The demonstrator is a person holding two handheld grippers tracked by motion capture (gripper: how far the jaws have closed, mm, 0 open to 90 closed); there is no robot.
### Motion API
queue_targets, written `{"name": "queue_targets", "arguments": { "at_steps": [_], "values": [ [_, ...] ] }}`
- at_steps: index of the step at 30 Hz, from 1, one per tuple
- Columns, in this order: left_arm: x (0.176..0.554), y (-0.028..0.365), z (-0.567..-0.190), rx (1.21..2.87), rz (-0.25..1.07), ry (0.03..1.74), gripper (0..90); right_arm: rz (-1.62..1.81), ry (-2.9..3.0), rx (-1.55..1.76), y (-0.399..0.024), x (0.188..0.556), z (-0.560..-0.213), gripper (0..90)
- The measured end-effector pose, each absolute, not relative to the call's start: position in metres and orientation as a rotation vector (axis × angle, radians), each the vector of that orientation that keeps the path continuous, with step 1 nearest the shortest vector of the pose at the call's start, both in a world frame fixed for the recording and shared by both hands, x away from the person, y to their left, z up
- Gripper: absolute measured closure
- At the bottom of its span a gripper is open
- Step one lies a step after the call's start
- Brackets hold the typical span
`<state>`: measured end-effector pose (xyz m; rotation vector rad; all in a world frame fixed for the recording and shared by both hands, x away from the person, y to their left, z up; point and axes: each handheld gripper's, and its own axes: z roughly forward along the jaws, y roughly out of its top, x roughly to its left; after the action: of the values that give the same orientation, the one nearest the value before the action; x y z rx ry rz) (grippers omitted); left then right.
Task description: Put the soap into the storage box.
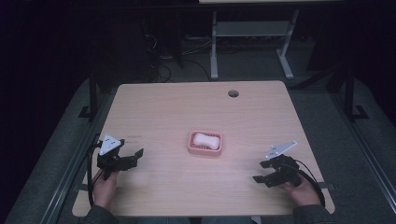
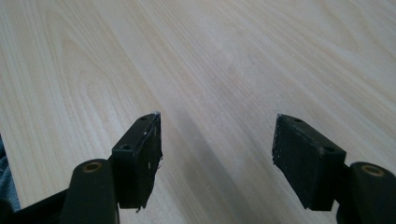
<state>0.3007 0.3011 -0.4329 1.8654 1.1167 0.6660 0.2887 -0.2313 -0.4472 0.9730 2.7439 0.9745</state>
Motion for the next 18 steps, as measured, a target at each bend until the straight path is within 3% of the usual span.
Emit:
{"name": "queue_targets", "arguments": {
  "at_steps": [18],
  "values": [
    [0.3, 0.301, -0.433, 1.867, 0.669, 1.116, 14.2, 0.958, 2.73, 0.965, -0.231, 0.267, -0.453, 32.0]
  ]
}}
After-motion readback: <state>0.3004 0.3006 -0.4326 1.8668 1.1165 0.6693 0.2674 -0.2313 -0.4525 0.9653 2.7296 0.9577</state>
